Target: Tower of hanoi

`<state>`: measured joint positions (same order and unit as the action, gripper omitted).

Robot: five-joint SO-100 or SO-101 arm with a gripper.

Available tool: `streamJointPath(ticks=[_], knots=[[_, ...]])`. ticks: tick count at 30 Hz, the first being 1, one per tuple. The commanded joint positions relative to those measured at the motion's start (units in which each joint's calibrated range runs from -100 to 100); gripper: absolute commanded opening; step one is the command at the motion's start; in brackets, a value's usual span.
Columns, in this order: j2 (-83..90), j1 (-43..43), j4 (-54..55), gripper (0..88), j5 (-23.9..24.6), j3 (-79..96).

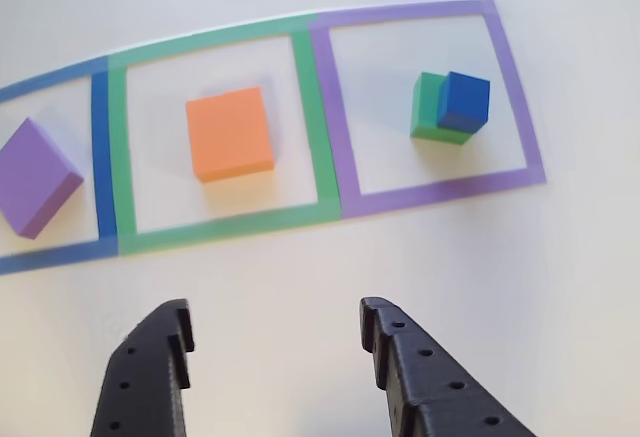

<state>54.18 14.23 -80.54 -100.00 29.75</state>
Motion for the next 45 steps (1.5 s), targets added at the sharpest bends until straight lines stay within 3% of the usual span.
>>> streamJointPath(ticks=[1, 9, 14, 21, 31, 45], knots=[[3.03, 1.44, 11.22, 23.8, 0.0, 8.1], [5.03, 2.2, 38.09, 32.3, 0.0, 28.18], [3.67, 2.81, 60.75, 36.0, 0.0, 42.99], [-2.26, 2.74, 80.34, 40.7, 0.0, 52.26], [-19.33, 0.98, 107.7, 41.3, 0.0, 58.89], [-50.1, -1.23, 132.38, 40.6, 0.0, 51.98]])
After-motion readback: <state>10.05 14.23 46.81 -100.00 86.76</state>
